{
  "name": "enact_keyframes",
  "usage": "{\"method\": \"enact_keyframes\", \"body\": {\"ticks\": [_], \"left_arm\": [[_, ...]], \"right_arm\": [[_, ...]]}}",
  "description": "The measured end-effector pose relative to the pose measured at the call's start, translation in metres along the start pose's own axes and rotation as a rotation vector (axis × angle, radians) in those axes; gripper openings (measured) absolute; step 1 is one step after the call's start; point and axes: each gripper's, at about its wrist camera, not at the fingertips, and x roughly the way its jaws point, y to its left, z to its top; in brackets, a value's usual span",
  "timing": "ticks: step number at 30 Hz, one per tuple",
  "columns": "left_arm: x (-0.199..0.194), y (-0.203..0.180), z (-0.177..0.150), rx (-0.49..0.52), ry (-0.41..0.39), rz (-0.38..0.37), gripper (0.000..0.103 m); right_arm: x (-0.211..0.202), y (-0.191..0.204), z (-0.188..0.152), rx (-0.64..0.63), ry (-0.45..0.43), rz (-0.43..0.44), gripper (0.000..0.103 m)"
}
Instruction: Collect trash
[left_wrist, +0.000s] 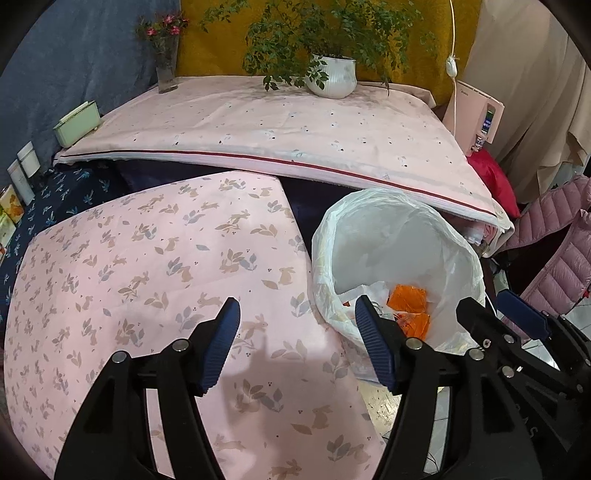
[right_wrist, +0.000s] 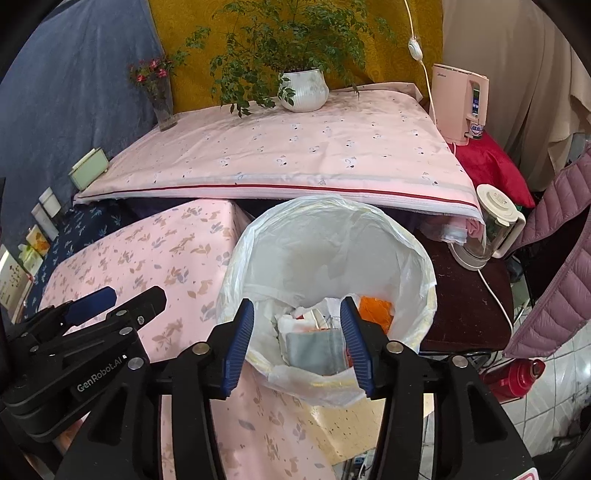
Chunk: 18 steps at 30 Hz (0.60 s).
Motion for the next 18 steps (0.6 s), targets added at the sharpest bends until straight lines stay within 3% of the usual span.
{"method": "enact_keyframes", "body": {"ticks": [10, 12, 16, 18], "left_arm": [[-0.009, -0.001, -0.024, 0.028, 0.006, 0.047, 0.067], [-0.009, -0.001, -0.028, 0.027, 0.010, 0.059, 0.072], [-0.010, -0.001, -0.034, 0.027, 0.013, 0.063, 0.075], [-0.010, -0.002, -0.036, 0.030, 0.015, 0.070, 0.076]], "right_arm": [[-0.015, -0.001, -0.018, -0.032, 0.003, -0.027, 0.062], [-0.016, -0.003, -0.022, -0.037, 0.006, -0.036, 0.069], [-0.018, -0.004, -0.026, -0.050, 0.007, -0.058, 0.070], [-0.019, -0.003, -0.027, -0.063, 0.006, -0.075, 0.078]]}}
